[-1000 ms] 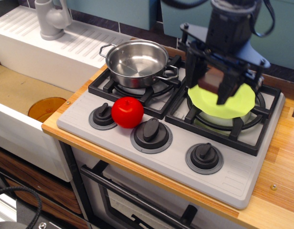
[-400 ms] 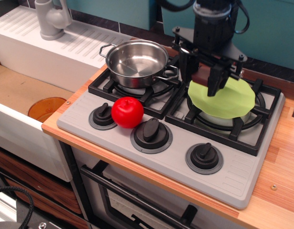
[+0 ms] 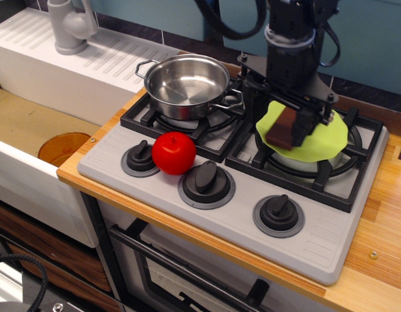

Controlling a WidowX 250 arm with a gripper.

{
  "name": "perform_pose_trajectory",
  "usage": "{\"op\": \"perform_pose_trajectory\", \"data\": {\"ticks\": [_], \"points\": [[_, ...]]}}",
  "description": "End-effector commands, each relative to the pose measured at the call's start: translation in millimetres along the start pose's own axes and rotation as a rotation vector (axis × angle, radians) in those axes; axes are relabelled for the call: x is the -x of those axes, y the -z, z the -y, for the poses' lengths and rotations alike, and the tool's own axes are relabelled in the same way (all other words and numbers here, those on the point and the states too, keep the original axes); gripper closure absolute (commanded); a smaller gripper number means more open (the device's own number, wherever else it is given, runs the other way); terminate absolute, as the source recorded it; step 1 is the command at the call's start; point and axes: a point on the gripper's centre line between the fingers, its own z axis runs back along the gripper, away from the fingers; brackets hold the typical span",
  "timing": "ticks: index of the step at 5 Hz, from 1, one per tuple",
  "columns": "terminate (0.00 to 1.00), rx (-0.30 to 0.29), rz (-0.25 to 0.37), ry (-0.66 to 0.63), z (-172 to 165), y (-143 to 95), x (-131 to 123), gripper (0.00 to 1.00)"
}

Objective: Put chocolate on plate and apple in pot or pan on stove

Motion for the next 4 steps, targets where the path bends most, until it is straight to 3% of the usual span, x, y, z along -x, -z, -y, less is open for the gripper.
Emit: {"op": "perform_pose_trajectory", "data": {"ticks": [1, 2, 4], "points": [[0.00, -0.019, 0.024, 0.000, 10, -23, -5, 0.00], [0.00, -0.040, -0.014, 0.013, 4, -46, -1, 0.00], [0.00, -0.044, -0.009, 0.018, 5, -50, 3, 0.00]]}}
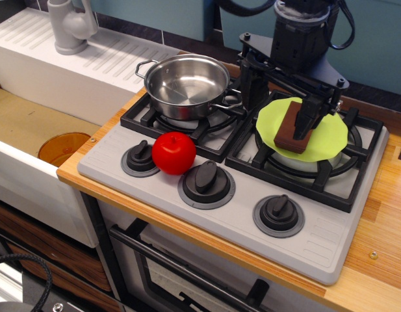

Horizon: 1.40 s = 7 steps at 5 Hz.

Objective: Put chocolate on plate and apple in pot or pan on stove

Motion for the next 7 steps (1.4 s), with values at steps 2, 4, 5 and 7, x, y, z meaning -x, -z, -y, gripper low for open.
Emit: {"op": "perform_pose_trajectory", "data": {"ticks": [2, 4, 5, 7], "points": [[0.00, 0.000, 0.066, -0.001, 1, -19, -8, 0.00], [0.00, -0.063, 0.047, 0.013, -27, -38, 9, 0.00], [0.00, -0.105, 0.063, 0.025, -50, -37, 23, 0.00], [0.00, -0.130, 0.071, 0.049, -93, -26, 39, 0.00]]}}
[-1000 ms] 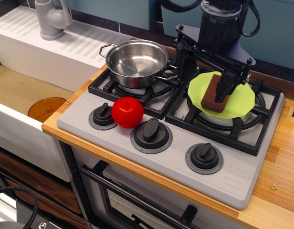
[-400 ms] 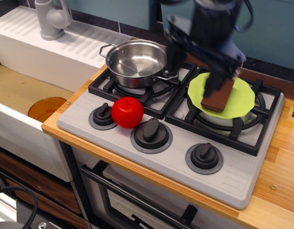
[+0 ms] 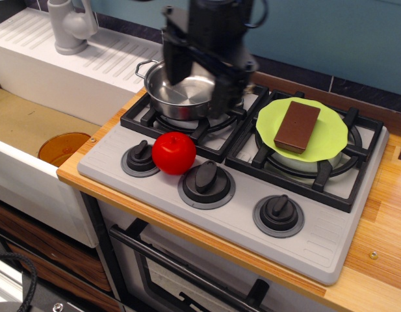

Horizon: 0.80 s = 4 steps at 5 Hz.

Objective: Put chocolate on plate and apple in pot or pan on stove

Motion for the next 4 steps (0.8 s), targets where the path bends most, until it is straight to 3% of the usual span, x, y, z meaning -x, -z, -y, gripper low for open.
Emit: {"op": "perform_pose_trajectory", "data": {"ticks": [1, 4], "points": [[0.00, -0.006, 0.070, 0.010, -34, 10, 4, 0.00], [0.00, -0.030, 0.107, -0.019, -30, 41, 7, 0.00]]}}
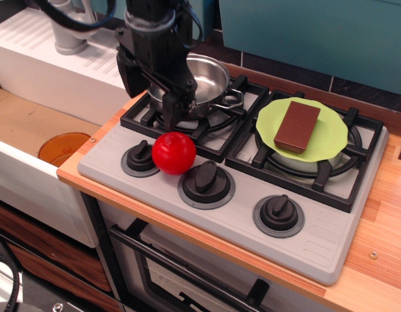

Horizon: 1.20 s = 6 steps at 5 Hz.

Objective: Put chocolate on plate and apple in pot or pan on stove

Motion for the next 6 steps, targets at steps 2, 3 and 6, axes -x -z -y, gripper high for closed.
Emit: {"op": "perform_pose_trajectory", "data": {"ticks": [2, 3, 6], "points": [[0.00, -0.021, 0.065, -0.032, 15, 18, -9, 0.00], [0.00, -0.023, 0.064, -0.037, 16, 20, -7, 0.00], [0.00, 0.005, 0.068, -0.060, 22, 26, -3, 0.00]]}}
